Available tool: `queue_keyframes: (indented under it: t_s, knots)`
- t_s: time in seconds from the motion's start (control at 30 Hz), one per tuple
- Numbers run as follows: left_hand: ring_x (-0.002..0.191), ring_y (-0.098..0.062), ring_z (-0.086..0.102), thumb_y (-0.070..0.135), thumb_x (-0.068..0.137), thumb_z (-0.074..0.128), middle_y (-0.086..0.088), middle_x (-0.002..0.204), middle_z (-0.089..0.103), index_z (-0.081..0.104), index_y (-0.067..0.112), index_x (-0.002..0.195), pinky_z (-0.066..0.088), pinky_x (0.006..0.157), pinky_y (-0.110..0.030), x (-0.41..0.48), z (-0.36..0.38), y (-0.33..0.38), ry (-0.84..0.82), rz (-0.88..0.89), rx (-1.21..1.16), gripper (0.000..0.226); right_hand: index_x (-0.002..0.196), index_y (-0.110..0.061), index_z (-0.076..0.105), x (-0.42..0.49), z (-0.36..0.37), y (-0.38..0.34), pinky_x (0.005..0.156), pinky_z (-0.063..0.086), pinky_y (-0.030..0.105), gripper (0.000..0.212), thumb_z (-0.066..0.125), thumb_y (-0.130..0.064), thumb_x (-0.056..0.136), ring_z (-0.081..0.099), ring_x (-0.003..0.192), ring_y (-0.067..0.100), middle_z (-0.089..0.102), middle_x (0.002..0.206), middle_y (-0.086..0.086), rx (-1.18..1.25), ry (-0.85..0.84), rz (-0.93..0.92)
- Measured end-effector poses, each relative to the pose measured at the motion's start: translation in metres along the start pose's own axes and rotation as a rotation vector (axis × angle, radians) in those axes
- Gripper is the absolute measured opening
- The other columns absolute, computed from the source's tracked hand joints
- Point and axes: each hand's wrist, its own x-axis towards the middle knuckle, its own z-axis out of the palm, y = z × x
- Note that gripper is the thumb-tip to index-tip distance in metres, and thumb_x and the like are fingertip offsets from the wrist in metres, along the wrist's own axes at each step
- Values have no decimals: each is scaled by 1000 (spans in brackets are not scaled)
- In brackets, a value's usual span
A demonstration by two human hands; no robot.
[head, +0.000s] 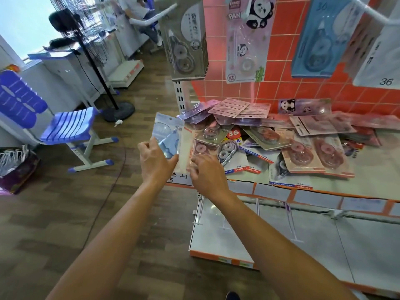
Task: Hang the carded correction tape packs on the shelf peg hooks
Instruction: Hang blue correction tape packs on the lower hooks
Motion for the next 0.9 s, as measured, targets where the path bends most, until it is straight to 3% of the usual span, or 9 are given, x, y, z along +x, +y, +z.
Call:
queue_keyframes:
  t_s: [0.13,0.27,0.33,0.47,0.53,0.6,0.7,0.8,0.9]
  knots:
    - [117,-23,44,30,77,79,-15,132,34,28,5,146,43,95,-31,-6,-6,-3,6,49,-137,90,117,-9,60,1,-4,-4,92,39,36,29,44,-23,97,51,110,27,62,115,10,186,74,82]
    - [119,-15,37,34,75,80,-13,134,36,27,5,147,31,92,-21,-24,-8,-2,-24,130,-202,94,126,-13,50,-2,-19,-11,77,38,28,32,37,-29,102,55,101,20,62,113,4,469,165,180]
    - [115,-9,35,36,74,80,-11,133,38,27,5,147,31,90,-17,-34,-8,-1,-56,180,-220,95,130,-14,47,-2,-27,-13,78,39,27,34,36,-30,102,54,98,13,58,109,-3,604,174,270]
    - [110,-5,35,38,73,81,-5,127,38,28,4,147,33,82,2,-53,-6,-3,-148,309,-244,97,126,-19,48,-1,-36,-9,86,51,39,34,41,-38,99,59,97,14,58,103,-5,850,290,441]
    - [113,-10,39,44,71,80,-6,131,38,28,5,147,42,96,-15,-60,-4,-7,-178,338,-239,99,122,-18,48,-1,-41,-8,73,51,29,30,44,-36,99,59,86,9,57,95,-7,980,350,498]
    - [116,-13,41,46,70,81,-6,132,39,27,9,148,48,97,-33,-68,-4,-12,-217,352,-226,102,113,-16,52,-2,-45,-6,68,49,29,23,48,-33,98,58,79,11,58,89,-4,1083,418,551]
    - [115,-6,36,36,69,84,-6,134,40,24,11,149,43,95,-24,-83,-9,-15,-305,393,-243,103,94,-17,57,-8,-49,-4,71,51,38,12,50,-26,97,57,78,19,59,86,4,1165,461,588]
    - [118,-2,35,29,72,83,-4,139,40,19,15,151,36,97,-19,-99,-11,-23,-371,418,-256,103,79,-17,55,-22,-49,-8,70,50,36,20,48,-19,98,56,76,18,60,83,5,1169,491,578]
    - [131,-8,35,29,77,80,-3,148,37,20,16,151,34,104,-21,-114,-13,-34,-392,404,-292,96,75,-15,55,-37,-42,-10,67,49,34,23,49,-19,97,56,75,17,61,83,7,1113,506,585]
